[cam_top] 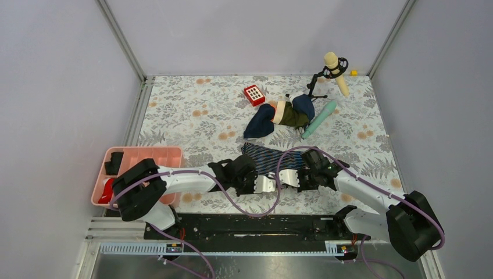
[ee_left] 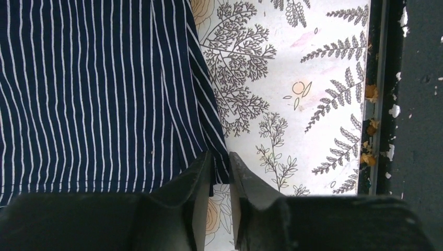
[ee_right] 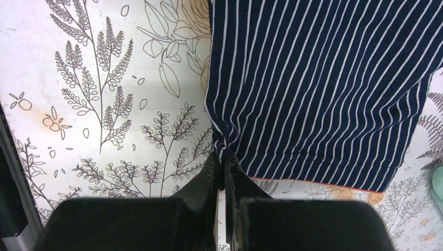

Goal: Roll the underwear
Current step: Fold the underwear at the center of the board.

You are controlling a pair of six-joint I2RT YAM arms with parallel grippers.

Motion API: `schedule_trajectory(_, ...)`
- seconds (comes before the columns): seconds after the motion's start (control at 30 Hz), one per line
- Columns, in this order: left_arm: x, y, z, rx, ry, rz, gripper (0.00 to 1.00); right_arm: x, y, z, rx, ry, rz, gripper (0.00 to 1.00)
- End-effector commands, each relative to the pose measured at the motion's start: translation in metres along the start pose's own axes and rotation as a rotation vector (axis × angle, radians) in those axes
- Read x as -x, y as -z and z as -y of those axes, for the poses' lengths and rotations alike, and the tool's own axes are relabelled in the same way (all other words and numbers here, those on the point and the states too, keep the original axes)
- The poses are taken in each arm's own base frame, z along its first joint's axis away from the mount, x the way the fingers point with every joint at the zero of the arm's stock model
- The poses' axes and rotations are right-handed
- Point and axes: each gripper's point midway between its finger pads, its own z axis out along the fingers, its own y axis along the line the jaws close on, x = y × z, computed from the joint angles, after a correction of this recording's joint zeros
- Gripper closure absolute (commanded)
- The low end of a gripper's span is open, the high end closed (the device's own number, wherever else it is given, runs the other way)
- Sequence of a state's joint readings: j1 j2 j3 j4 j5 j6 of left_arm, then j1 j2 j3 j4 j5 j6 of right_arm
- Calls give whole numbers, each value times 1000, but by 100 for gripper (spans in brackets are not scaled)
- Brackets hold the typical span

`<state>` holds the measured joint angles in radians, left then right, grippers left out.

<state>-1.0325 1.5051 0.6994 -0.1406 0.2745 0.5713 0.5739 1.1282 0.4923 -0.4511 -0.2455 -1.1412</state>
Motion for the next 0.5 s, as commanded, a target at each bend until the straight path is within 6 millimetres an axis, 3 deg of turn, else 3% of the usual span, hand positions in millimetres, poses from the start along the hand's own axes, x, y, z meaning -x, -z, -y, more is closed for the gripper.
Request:
schedule_trajectory(0.0, 5, -5, -2, 14, -38, 16, 85, -21, -1, -26, 78, -71, -74, 100)
schedule_trajectory(0.17, 4, -7, 3, -20, -50, 11, 100, -21, -1, -25, 78, -82, -75, 100)
schedule_trajectory(0.23, 5, -7, 4, -26, -46, 13, 100, -21, -1, -25, 78, -88, -77, 100)
schedule_trajectory(0.47, 23, 25, -29, 28, -4, 39, 100, 3, 16, -14, 64, -127, -5, 100)
